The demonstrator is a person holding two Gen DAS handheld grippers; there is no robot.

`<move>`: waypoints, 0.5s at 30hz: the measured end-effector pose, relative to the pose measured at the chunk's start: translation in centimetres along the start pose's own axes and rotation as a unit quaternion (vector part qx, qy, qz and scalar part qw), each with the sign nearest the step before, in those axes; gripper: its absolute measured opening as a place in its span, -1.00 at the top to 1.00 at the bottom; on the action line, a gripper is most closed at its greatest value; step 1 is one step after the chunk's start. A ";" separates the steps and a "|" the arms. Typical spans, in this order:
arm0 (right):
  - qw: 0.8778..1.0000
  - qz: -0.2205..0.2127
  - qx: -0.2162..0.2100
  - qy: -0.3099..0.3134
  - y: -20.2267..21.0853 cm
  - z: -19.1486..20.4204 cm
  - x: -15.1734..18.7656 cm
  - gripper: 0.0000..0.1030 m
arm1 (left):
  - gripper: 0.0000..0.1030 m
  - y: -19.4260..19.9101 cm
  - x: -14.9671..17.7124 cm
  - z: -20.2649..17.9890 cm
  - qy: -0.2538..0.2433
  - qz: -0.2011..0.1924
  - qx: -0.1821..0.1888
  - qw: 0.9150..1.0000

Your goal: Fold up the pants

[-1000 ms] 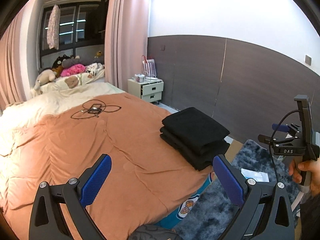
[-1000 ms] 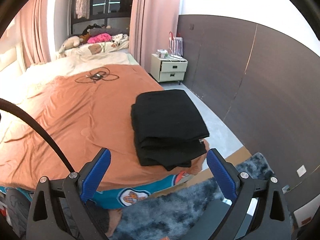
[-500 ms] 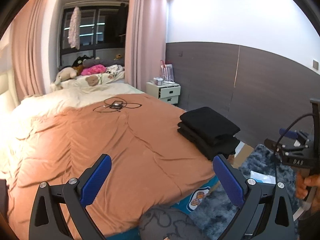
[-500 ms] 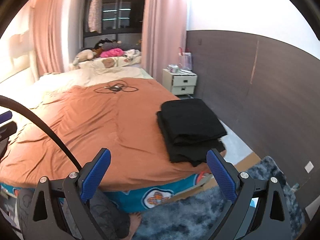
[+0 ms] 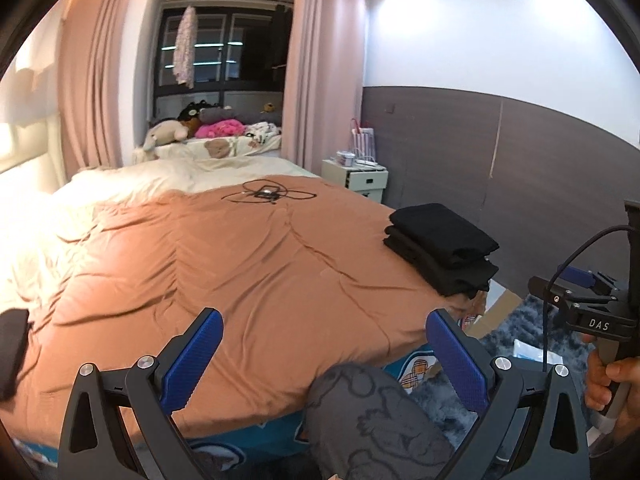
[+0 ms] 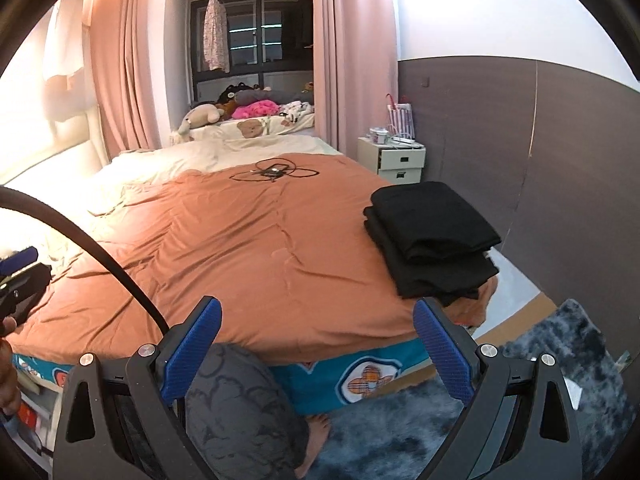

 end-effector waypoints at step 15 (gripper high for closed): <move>1.000 -0.016 0.004 -0.002 1.7 1.4 3.0 -0.88 | -0.99 2.7 5.5 3.5 0.015 0.000 -0.031 0.999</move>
Point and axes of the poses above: each gripper's, at about its wrist camera, not at the fingertips, and y roughly against the way its jaws point, z to its left, x to its underside, the point moved 10 cm from there along -y, roughly the way its jaws point, and after that the axes turned 12 degrees about -x, right-handed, at the moved point
